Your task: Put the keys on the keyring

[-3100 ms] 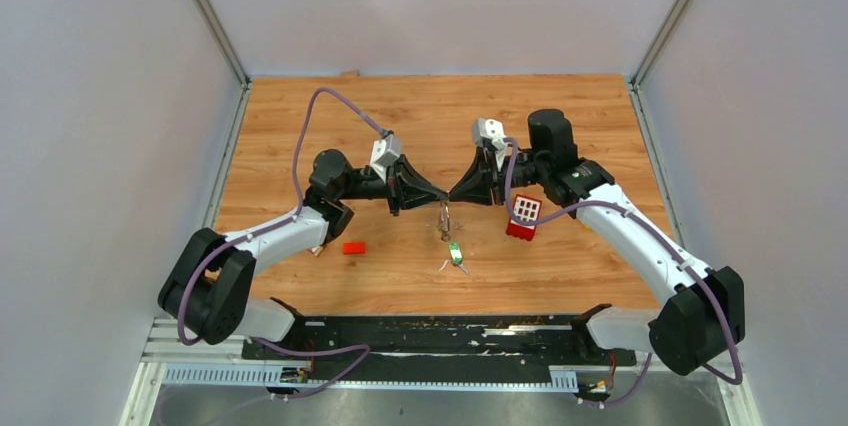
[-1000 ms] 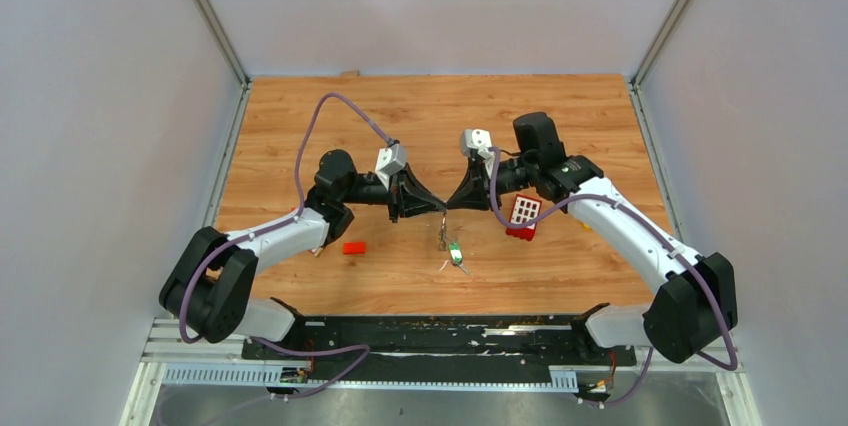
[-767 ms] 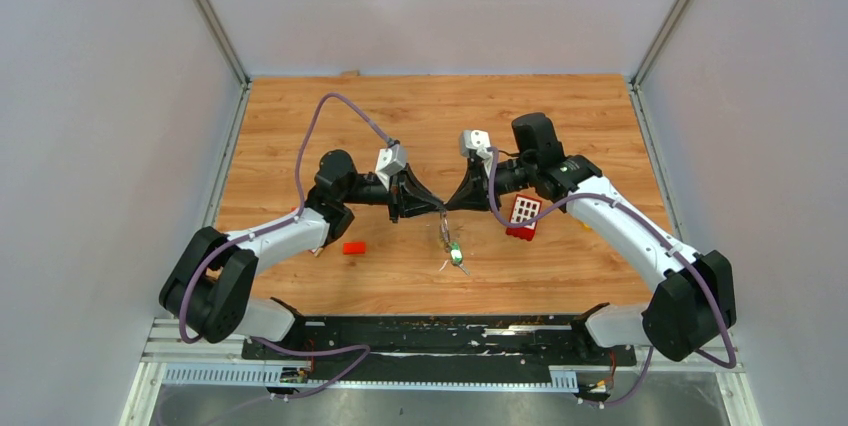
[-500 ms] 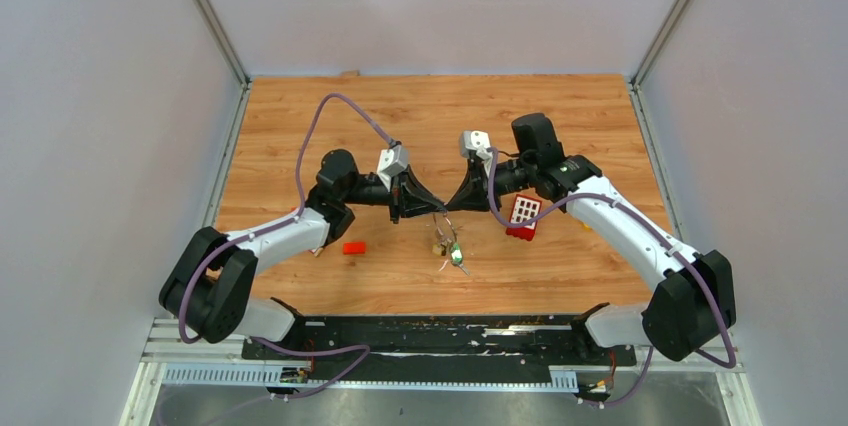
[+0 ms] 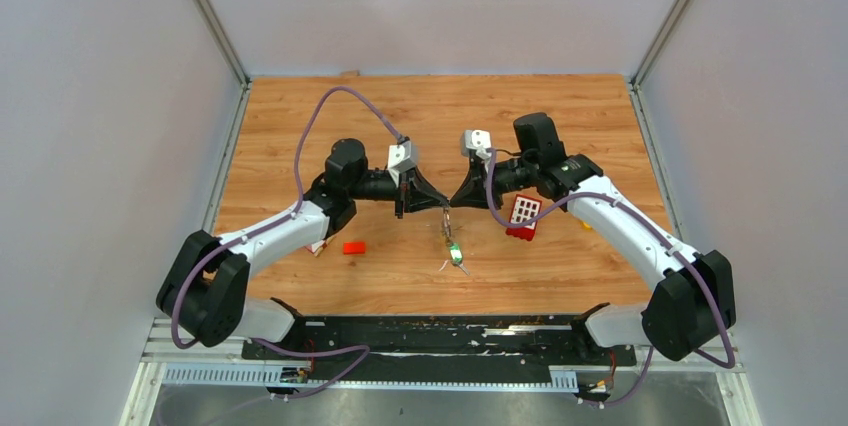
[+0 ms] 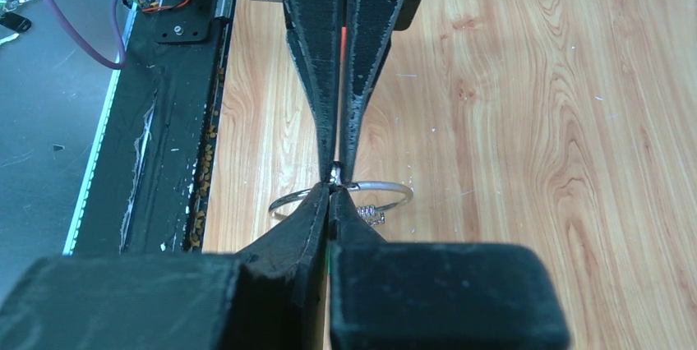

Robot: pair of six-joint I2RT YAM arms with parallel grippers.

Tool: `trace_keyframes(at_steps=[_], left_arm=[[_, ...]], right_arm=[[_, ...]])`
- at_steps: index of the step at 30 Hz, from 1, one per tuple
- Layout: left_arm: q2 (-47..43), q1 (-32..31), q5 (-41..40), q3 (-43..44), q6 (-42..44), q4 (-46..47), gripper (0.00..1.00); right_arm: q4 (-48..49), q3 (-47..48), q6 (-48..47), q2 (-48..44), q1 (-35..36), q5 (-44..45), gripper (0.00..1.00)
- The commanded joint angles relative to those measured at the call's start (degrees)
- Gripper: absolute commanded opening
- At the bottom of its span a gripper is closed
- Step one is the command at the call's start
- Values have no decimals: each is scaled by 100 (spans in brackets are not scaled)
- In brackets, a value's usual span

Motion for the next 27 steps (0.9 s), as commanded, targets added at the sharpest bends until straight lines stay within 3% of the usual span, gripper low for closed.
trace_keyframes(at_steps=[1,27], left_arm=[[-60,-9,-481,171,349,-216,0],[-136,-11,596,72,208,18,0]], right_arm=[[94,132,-40,-88,106,-558,0],[-6,136,-182,-84,-18,-430,0]])
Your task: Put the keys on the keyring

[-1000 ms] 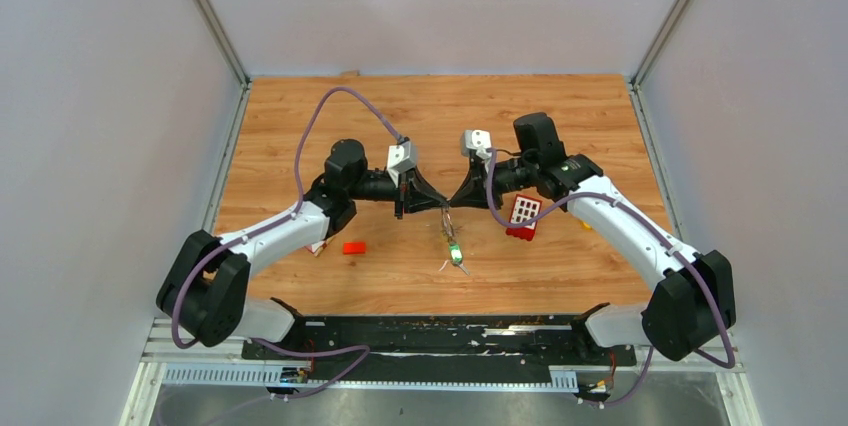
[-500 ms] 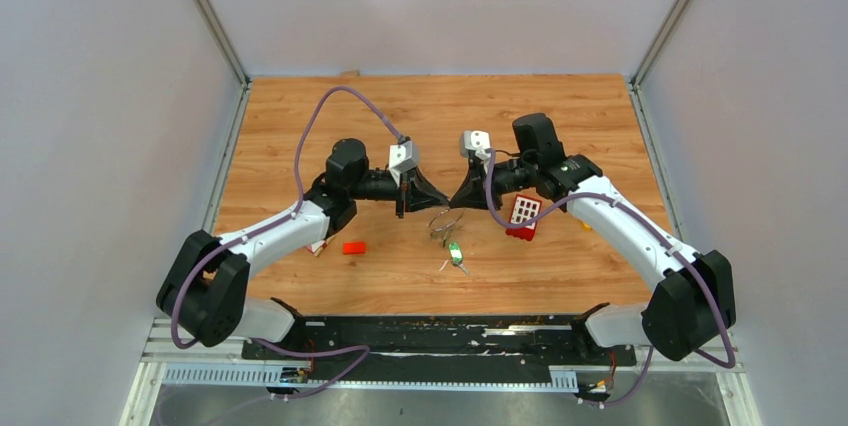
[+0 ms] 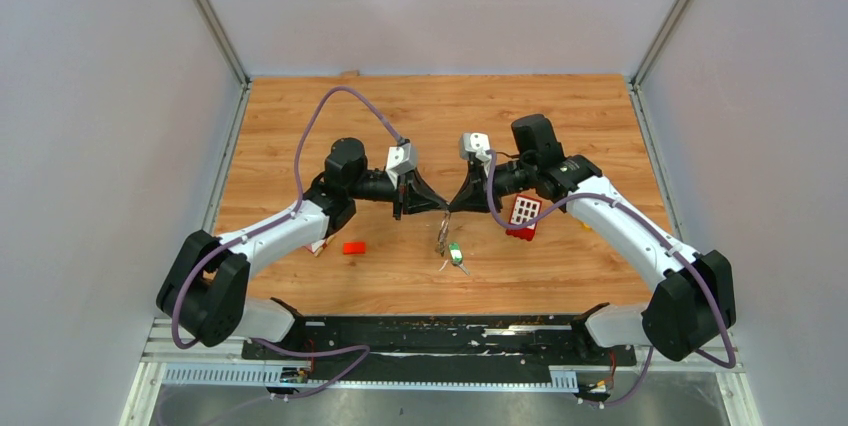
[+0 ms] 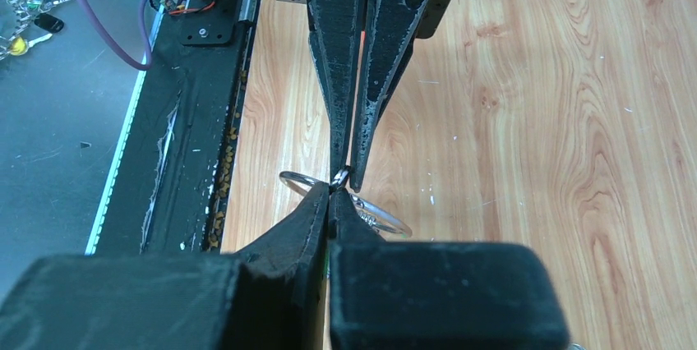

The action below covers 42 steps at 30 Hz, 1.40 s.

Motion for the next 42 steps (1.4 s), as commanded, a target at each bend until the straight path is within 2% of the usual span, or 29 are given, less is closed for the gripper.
trace_keyframes(at_steps=[1,6,14,24,32,39,42], left_arm=[[-132,-3,285,48,101,91,0],[-107,-3,348,59,88,86,1],[-57,1,349,88,44,89,8],[-36,-3,377,99,0,90,6],[-24,-3,387,99,1,102,12],[-31,-3,457,90,-22,134,12],[-27,-3,470,86,-76,190,9]], right_arm=[[103,142,-163,-80,-42,-256,0],[59,145,-225,-72,-42,-249,0],[33,153,-264,-57,-47,-252,0],[15,154,-293,-37,-50,-233,0],[-15,162,-336,-35,-61,-276,0],[-73,179,-393,-2,-58,-294,0],[-99,188,-425,17,-68,-292,0]])
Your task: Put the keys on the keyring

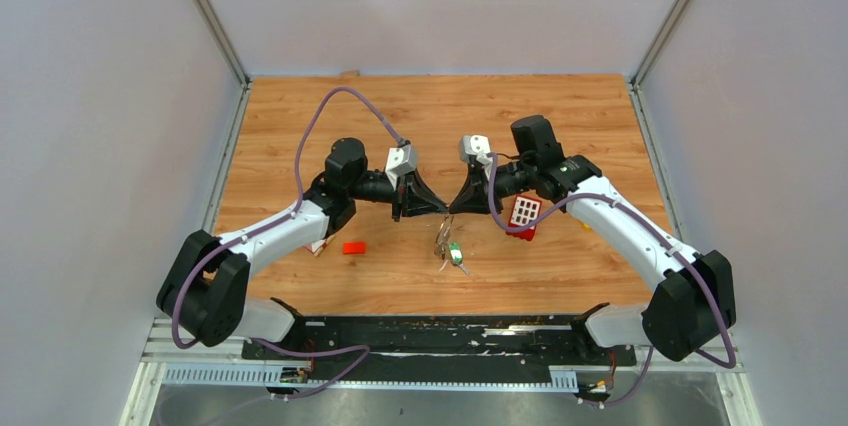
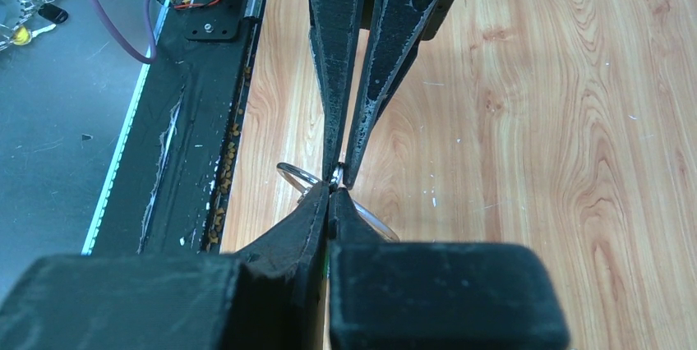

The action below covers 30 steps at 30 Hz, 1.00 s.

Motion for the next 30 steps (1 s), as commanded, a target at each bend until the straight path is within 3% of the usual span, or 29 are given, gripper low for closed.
trace_keyframes(at_steps=[1,8,19,30], left_arm=[[-28,-3,239,82,-65,228,9],[2,-3,186,82,-89,257,0],[-12,-3,250,81,-459,322,0],[-141,-3,-63,250,64,-562,0]], right_arm=[[44,190,-208,15,-66,-187,0],[42,197,-198,24,-65,-194,0],[92,179,-233,27,-97,-35,0],[128,206,-145,22,-118,46,0]])
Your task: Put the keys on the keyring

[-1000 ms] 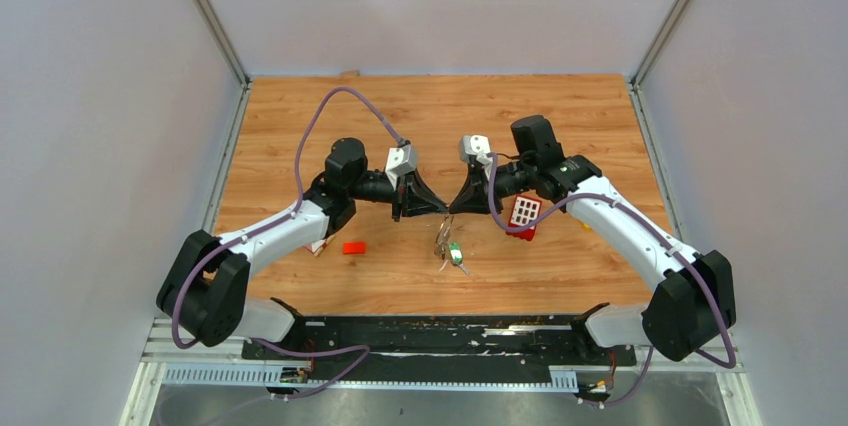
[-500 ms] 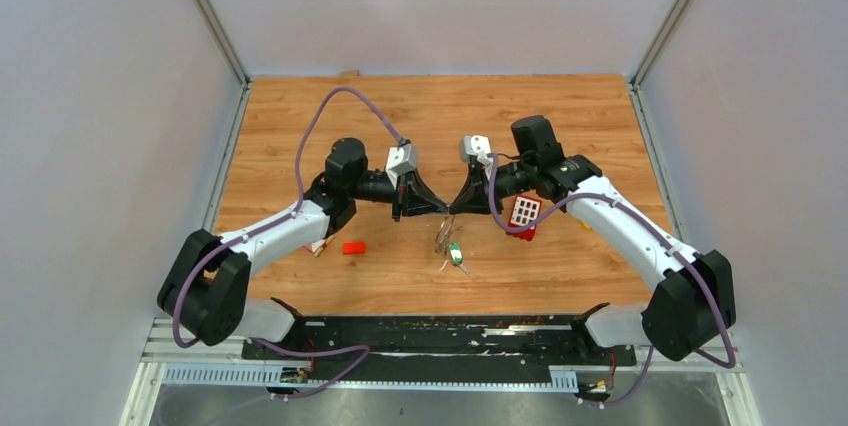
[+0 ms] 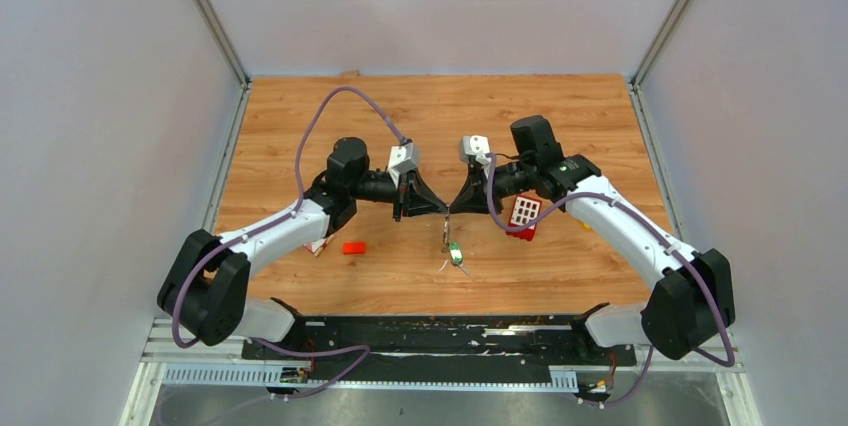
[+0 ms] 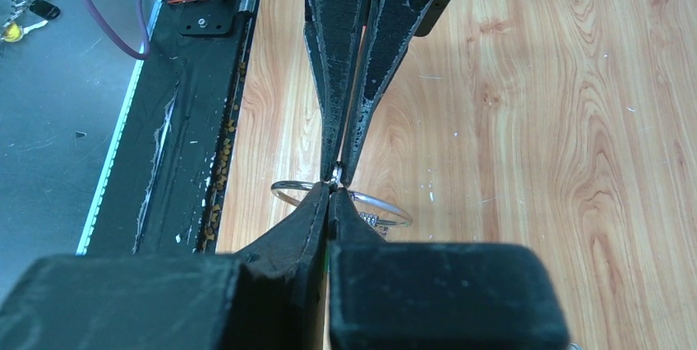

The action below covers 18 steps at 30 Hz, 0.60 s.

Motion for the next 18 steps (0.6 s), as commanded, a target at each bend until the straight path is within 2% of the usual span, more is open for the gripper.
trace_keyframes(at_steps=[1,7,14,18], left_arm=[[-171,-3,-12,233,255,-434,0],[-170,-2,-170,321,369,-655,0],[-208,5,-277,411,482,-869,0],[-242,14,-283,427,513,-929,0]], right_arm=[[172,204,-66,-15,-82,-14,0],[163,206,-65,-16,-81,9,6],[128,204,-73,-118,-126,113,24],[135,204,-69,-203,-213,114,30]])
